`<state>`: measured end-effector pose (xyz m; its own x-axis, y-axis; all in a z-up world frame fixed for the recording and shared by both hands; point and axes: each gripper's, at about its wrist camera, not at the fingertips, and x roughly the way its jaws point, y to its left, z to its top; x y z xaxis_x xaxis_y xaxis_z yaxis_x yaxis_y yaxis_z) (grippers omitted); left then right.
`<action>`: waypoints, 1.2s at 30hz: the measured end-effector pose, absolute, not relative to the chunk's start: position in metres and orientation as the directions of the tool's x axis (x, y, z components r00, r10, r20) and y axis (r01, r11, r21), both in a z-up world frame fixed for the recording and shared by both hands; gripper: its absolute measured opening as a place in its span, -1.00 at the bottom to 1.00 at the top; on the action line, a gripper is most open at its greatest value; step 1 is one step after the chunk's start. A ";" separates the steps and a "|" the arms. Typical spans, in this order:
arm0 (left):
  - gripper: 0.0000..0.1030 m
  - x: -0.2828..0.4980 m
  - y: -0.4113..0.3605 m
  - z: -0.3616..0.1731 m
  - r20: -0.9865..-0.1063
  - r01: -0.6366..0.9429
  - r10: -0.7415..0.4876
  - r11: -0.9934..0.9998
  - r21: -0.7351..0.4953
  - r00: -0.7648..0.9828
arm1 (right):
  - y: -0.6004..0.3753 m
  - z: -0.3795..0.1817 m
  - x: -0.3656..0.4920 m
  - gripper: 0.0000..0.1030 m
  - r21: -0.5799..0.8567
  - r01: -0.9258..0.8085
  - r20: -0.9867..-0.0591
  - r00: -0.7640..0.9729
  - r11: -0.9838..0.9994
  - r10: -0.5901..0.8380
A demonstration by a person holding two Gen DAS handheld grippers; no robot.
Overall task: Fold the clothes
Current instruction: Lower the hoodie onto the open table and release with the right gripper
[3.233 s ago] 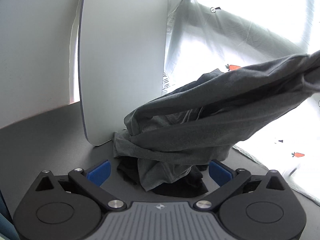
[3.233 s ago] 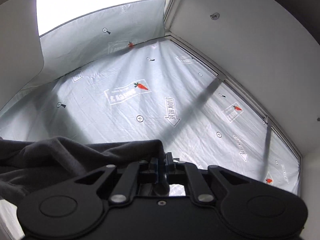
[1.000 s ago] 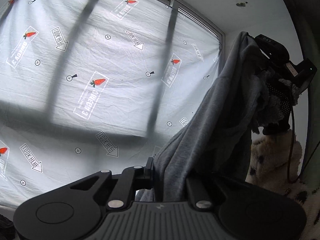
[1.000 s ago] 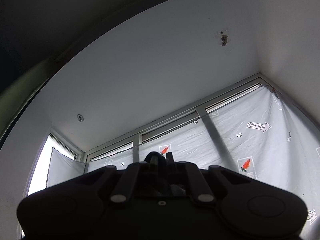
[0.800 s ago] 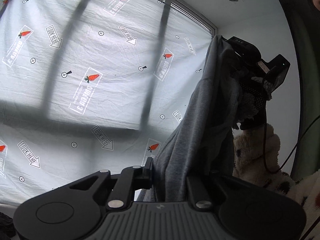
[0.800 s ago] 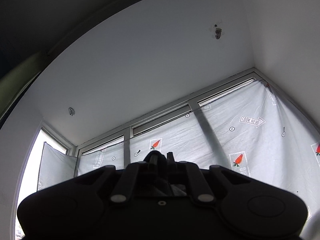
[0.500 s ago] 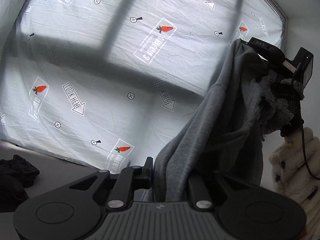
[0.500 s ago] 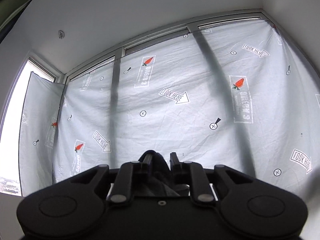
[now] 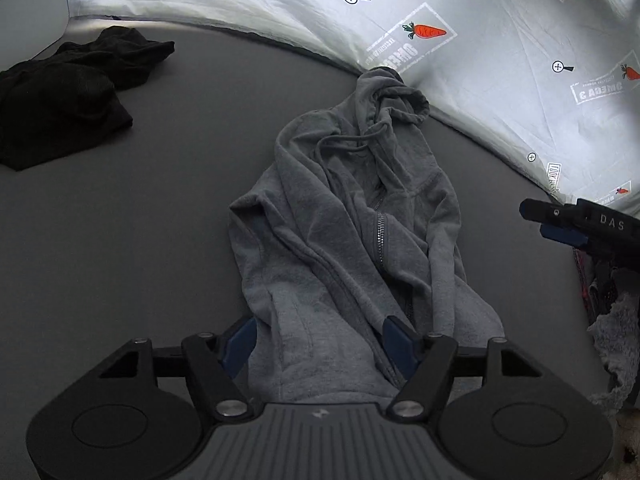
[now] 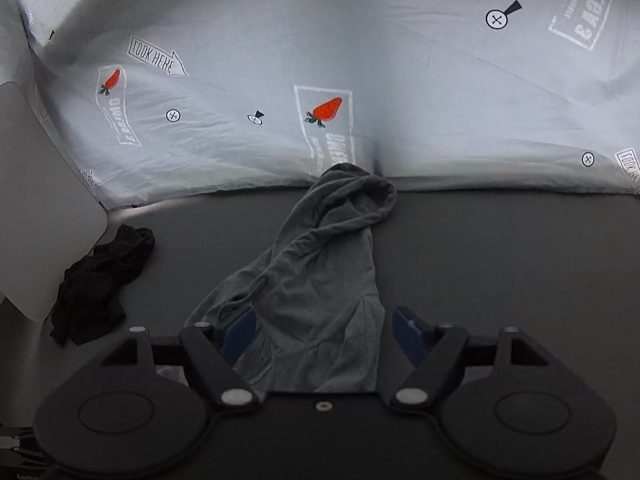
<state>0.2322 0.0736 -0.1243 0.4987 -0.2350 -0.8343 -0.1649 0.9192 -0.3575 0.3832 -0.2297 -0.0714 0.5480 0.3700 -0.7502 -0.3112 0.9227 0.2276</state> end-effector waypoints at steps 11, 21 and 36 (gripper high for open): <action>0.52 0.201 0.059 -0.135 -0.872 -0.152 -0.307 0.909 -0.387 0.382 | -0.232 -0.096 0.247 0.53 0.251 -0.322 -0.820 0.430 0.913 0.377; 0.35 0.170 0.059 -0.141 -0.886 -0.197 -0.269 0.912 -0.360 0.378 | -0.223 -0.097 0.193 0.43 0.184 -0.422 -0.836 0.407 0.888 0.367; 0.32 0.126 0.056 -0.149 -0.929 -0.238 -0.183 0.934 -0.267 0.322 | -0.229 -0.097 0.182 -0.02 0.277 -0.424 -0.853 0.305 0.862 0.423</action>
<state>0.1260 0.0563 -0.1487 0.3218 -0.1832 -0.9289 -0.2376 0.9341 -0.2666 0.1822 -0.2291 -0.0968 0.3050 0.4235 -0.8530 -0.4239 0.8624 0.2766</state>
